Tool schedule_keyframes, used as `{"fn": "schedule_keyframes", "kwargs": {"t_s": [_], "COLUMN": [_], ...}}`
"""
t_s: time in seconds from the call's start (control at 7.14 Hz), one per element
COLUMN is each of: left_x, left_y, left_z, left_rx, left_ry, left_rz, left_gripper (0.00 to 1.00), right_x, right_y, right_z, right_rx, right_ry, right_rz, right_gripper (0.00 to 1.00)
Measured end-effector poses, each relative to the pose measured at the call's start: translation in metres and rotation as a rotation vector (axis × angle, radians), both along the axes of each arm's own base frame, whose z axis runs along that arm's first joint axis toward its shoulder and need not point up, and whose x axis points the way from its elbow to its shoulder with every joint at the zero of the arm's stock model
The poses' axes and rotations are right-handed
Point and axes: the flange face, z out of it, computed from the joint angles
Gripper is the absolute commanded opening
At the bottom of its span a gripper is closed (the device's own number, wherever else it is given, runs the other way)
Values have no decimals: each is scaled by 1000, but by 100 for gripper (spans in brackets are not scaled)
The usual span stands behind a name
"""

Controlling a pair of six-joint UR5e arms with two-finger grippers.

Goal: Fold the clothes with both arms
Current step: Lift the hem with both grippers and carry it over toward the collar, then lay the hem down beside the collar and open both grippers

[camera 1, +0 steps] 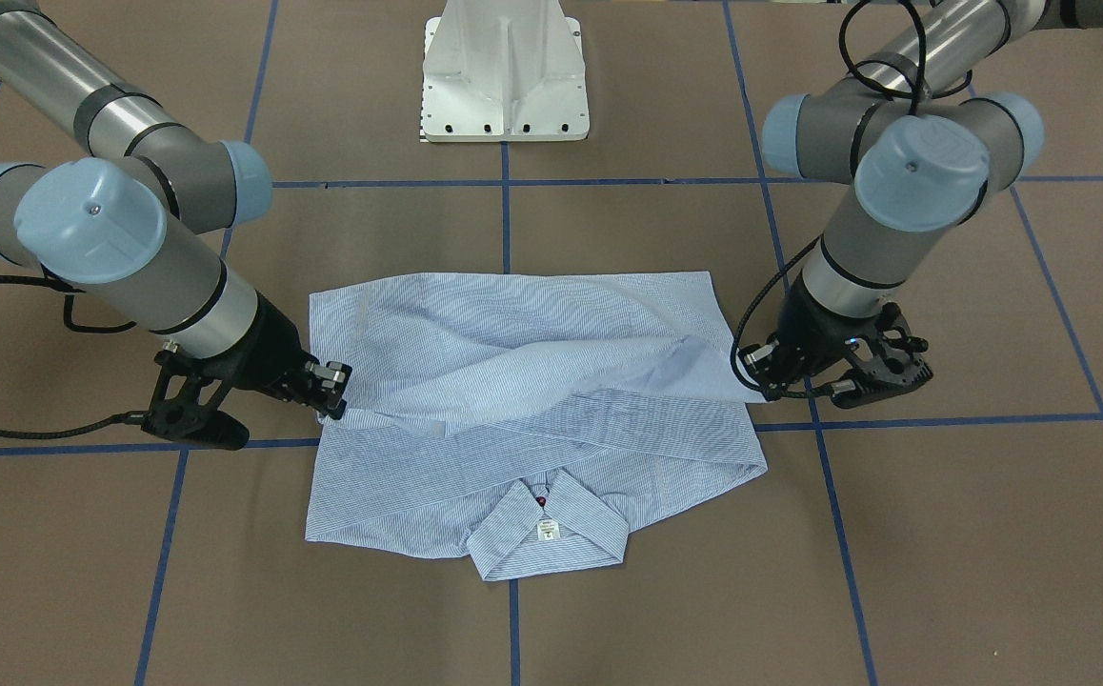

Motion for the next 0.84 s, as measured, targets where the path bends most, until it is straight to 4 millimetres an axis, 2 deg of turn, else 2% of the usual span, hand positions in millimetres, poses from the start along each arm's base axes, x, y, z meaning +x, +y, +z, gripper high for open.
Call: {"fn": "schedule_keyframes", "kwargs": {"t_s": [0.28, 0.42, 0.84], "left_x": [-13, -11, 0], "left_y": [-44, -56, -70], "left_z": [13, 26, 57], "left_rx": [39, 53, 63], "left_ry": [-41, -47, -47], "left_rz": [17, 24, 32], "left_gripper": [0, 0, 0], "right_x": [-5, -11, -25], "right_y": [-40, -52, -72], "right_z": [2, 6, 27], "right_rx": [-2, -2, -4], "right_ry": [10, 21, 36], "right_rz": [28, 37, 46], "right_gripper": [0, 0, 0]}}
